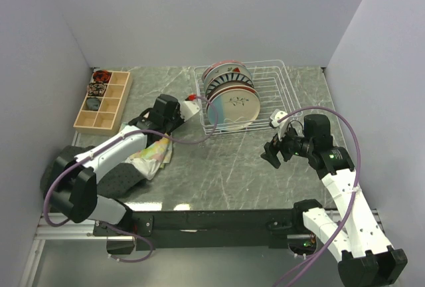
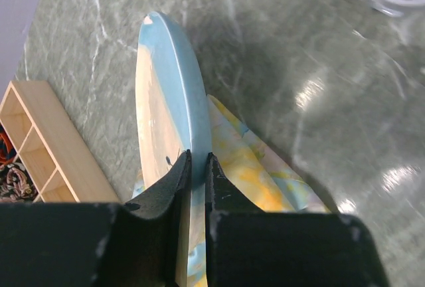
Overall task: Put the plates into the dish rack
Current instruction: Grab a plate with the left arm
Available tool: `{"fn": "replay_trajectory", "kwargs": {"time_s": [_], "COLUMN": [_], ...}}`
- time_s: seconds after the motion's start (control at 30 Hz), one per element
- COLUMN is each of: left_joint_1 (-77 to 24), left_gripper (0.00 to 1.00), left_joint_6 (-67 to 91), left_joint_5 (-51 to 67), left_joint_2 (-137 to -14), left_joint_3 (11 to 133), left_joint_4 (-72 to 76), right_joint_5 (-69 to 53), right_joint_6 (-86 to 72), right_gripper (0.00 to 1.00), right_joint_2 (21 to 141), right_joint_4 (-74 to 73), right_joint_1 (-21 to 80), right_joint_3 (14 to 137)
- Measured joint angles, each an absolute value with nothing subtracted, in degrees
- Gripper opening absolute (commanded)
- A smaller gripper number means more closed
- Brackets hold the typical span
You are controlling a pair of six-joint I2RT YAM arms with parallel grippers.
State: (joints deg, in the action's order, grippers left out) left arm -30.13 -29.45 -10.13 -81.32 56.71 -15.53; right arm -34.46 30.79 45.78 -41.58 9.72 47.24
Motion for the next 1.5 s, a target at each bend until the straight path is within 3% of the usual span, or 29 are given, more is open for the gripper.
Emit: {"fn": "replay_trajectory", "kwargs": {"time_s": [0.57,1.03,1.27,1.5], "left_joint_1": [-36.1,-53.8,-62.2,-64.9], "left_gripper": [0.01,0.01,0.03,0.04], "left_joint_6": [-32.4,-29.7,-25.8,-23.1], "left_joint_5": [-9.0,-11.9,-13.4,-13.1], "left_joint_2": [-66.7,-63.5,-63.9,-72.4], "left_joint_3": [48.7,43.7,40.5,40.2], "left_joint_4": [-19.8,-25.6,-25.4,-21.7], "right_joint_5": [-35.0,-35.0,-35.2,-37.0], "right_joint_6": [31.0,31.0,31.2,33.1], "right_gripper": [0.88,0.88,0.88,0.88], "right_joint_2": [45.7,45.8,47.0,52.5], "right_joint_4": [-41.6,-41.6,-41.7,-43.5], "right_joint_1": [9.7,9.7,9.7,9.8], "right_joint_3": [47.2,47.2,47.2,47.2]}}
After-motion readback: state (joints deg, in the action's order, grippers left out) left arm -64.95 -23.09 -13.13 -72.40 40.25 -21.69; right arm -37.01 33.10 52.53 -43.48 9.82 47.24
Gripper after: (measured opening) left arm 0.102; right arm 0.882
